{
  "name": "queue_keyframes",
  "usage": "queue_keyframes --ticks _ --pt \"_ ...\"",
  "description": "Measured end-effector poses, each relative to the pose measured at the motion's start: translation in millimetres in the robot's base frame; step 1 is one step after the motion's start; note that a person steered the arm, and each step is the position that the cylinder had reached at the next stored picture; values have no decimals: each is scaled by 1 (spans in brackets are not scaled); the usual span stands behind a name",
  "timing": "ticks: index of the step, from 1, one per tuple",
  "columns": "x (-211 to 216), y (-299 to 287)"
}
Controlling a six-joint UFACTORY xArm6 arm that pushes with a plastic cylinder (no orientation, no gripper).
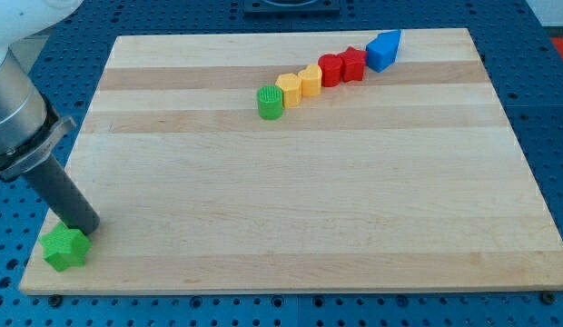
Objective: Push the green circle towards the bottom
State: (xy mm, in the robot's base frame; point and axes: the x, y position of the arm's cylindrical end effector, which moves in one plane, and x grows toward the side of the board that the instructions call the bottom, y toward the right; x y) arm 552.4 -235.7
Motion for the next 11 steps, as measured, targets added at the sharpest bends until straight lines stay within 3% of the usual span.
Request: queue_keyframes --ticks 2,5,6,8,9,11 --pt "-19 135" --pt "-122 240" --pt "-157 259" --pt "-226 232" --pt "-229 207" --pt "-211 224"
